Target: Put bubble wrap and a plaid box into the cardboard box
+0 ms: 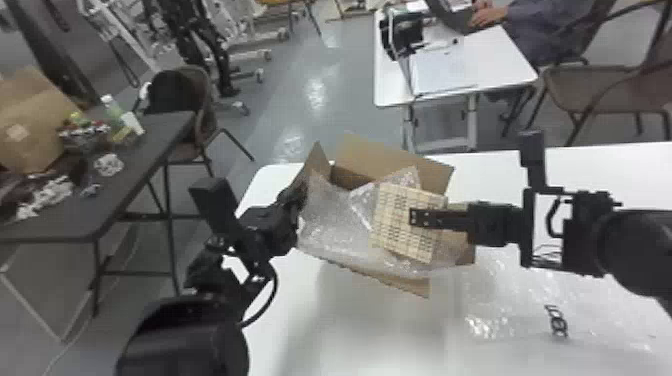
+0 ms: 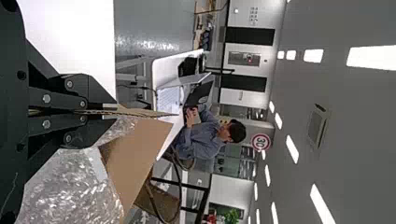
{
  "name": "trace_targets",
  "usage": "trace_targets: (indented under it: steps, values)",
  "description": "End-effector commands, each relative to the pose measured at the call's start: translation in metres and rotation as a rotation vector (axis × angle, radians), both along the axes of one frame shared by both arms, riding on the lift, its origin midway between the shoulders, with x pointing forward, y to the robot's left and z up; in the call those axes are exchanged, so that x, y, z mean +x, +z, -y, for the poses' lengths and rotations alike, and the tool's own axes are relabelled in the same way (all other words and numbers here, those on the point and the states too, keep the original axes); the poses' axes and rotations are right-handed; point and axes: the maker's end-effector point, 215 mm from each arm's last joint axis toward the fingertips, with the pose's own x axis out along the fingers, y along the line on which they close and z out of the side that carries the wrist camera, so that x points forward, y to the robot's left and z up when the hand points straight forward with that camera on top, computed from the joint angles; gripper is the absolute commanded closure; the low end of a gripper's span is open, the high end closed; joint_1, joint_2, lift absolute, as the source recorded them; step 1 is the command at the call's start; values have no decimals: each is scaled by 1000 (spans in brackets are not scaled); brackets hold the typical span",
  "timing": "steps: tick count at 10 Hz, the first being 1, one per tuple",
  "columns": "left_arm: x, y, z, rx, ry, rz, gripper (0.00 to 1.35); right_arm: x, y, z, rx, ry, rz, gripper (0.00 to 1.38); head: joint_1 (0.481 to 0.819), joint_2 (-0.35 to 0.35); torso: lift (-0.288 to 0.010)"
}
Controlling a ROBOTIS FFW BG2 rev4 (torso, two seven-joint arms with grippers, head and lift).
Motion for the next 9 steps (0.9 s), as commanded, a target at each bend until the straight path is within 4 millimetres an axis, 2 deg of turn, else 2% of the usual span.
trace_targets:
  steps: [1, 3, 4, 5, 6, 7, 9]
  values:
    - [2, 0, 2, 0, -4, 1, 1231, 7, -16, -5, -15, 4, 4, 903, 672, 350, -108]
    - [3, 1, 3, 4, -9, 2, 1231, 21, -14, -4, -35, -10, 73, 875, 676, 350, -108]
    - [2, 0, 3, 4, -10, 1, 1231, 29, -16, 1, -82, -22, 125, 670, 673, 350, -108]
    - [2, 1, 3, 4, -10, 3, 1231, 35, -22, 5, -120, -43, 145, 522, 670, 350, -108]
    - [3, 1, 3, 5, -11, 4, 1231, 38, -30, 8, -140, -61, 147, 409, 670, 350, -108]
    - [2, 1, 3, 3, -11, 2, 1231, 42, -29, 12, -158, -83, 171, 300, 670, 350, -108]
    - [1, -1, 1, 2, -7, 0, 1231, 58, 7, 27, -189, -155, 300, 197, 670, 350, -108]
